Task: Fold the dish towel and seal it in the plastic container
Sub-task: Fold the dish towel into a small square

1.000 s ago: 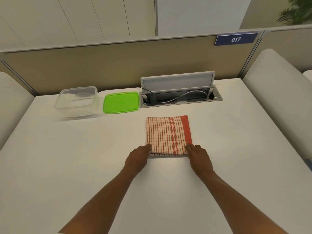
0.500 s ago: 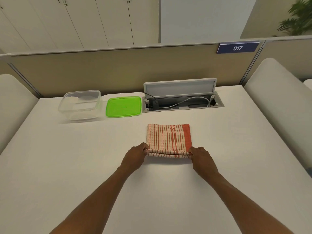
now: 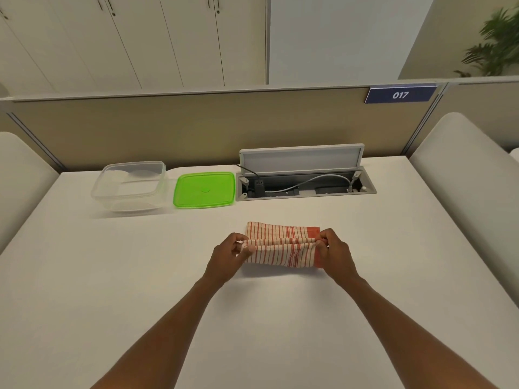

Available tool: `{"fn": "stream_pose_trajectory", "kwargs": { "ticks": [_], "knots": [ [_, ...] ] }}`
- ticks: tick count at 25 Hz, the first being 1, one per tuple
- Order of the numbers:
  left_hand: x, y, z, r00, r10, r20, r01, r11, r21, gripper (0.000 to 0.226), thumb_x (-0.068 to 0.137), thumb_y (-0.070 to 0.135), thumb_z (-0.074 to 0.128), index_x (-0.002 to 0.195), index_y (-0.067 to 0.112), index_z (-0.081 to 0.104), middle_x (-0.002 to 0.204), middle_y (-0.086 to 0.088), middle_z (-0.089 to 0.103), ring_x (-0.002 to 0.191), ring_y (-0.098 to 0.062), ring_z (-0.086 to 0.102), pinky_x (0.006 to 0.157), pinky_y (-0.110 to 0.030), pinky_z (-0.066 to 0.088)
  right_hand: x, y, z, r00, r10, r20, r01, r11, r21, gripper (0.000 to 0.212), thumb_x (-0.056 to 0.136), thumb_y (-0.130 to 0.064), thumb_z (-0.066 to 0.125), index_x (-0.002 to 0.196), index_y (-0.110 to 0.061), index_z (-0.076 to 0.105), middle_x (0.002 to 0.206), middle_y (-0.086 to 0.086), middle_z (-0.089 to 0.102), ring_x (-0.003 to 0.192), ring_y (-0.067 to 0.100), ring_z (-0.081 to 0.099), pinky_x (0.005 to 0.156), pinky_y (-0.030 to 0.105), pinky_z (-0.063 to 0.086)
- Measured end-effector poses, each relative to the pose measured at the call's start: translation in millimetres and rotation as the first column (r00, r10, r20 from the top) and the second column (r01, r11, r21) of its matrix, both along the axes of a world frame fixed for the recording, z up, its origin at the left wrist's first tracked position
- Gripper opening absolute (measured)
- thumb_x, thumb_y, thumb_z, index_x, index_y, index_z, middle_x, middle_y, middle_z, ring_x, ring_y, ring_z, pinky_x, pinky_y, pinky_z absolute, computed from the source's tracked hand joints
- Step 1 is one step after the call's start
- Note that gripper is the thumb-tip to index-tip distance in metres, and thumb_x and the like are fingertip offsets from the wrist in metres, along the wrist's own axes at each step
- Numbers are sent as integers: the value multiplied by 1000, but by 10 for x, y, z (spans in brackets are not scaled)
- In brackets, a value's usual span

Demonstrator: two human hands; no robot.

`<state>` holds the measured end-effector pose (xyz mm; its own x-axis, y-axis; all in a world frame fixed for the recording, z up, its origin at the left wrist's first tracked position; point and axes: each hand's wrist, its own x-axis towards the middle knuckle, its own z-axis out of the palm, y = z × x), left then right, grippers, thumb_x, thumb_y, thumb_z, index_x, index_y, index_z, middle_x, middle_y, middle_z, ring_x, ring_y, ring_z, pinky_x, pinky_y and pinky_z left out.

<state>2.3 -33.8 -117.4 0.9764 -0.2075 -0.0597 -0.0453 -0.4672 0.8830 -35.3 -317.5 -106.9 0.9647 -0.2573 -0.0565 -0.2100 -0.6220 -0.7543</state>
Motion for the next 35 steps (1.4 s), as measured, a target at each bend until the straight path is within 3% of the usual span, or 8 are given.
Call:
{"fn": "stream_pose_trajectory", "kwargs": {
  "ticks": [5, 9, 14, 24, 27, 30, 32, 35],
  "knots": [
    [198, -71, -55, 999, -23, 46, 14, 984, 180, 18, 83, 29, 73, 92, 17, 63, 86, 6, 72, 76, -12, 67, 68, -28, 54, 210, -14, -23, 994, -105, -6, 105, 994, 0, 11, 101, -21, 42, 103, -15, 50, 97, 2, 63, 83, 22, 65, 57, 20, 50],
    [540, -184, -150, 998, 69, 9, -69, 970, 234, 21, 90, 32, 65, 84, 12, 65, 75, 1, 68, 69, -17, 60, 58, -26, 43, 523, -80, -114, 992, -125, -20, 124, 992, -21, 22, 99, -27, 49, 116, -12, 50, 96, -1, 59, 79, 19, 62, 60, 20, 49],
    [748, -234, -290, 988, 152, -34, -137, 951, 277, 26, 91, 36, 63, 73, 19, 57, 60, 9, 55, 63, -16, 52, 56, -25, 34, 783, -109, -194, 991, -134, -6, 133, 988, -84, 23, 98, -33, 52, 112, -16, 51, 92, -5, 58, 75, 15, 62, 59, 18, 44],
    [782, -306, -427, 967, 251, -44, -220, 911, 347, 22, 91, 41, 59, 82, 21, 59, 80, 1, 69, 77, -20, 65, 55, -22, 38, 929, -89, -393, 981, -180, -76, 160, 963, -219, 19, 97, -38, 50, 101, -19, 51, 100, 3, 66, 78, 15, 63, 68, 25, 48],
    [708, -386, -378, 947, 292, 135, -322, 864, 386, 28, 96, 37, 50, 116, 18, 56, 111, -4, 67, 101, -24, 62, 83, -35, 49, 924, -56, -338, 981, -191, 15, 184, 918, -352, 29, 96, -37, 51, 115, -15, 53, 119, 5, 62, 102, 21, 60, 89, 37, 48],
    [655, -563, -312, 945, 85, 316, -237, 842, 484, 43, 98, 30, 43, 139, 16, 43, 144, -8, 49, 133, -25, 44, 113, -41, 33, 903, 154, -299, 990, 12, 144, 50, 905, -423, 35, 95, -34, 51, 124, -15, 51, 129, 5, 58, 114, 22, 56, 99, 37, 44],
    [631, -734, -291, 935, -143, 324, -59, 840, 539, 53, 100, 27, 38, 151, 19, 28, 161, -8, 24, 149, -25, 19, 121, -41, 15, 891, 416, -328, 984, 142, 104, -92, 919, -385, 43, 96, -35, 50, 135, -17, 45, 140, 6, 53, 127, 24, 51, 107, 40, 40],
    [611, -903, -379, 931, -301, 205, 134, 806, 577, 57, 103, 31, 25, 157, 26, 3, 165, 1, -8, 152, -21, -11, 122, -42, -5, 856, 616, -486, 962, 269, -43, -262, 872, -413, 54, 101, -32, 43, 150, -17, 28, 158, 6, 32, 146, 25, 28, 119, 39, 15]
  ]
}}
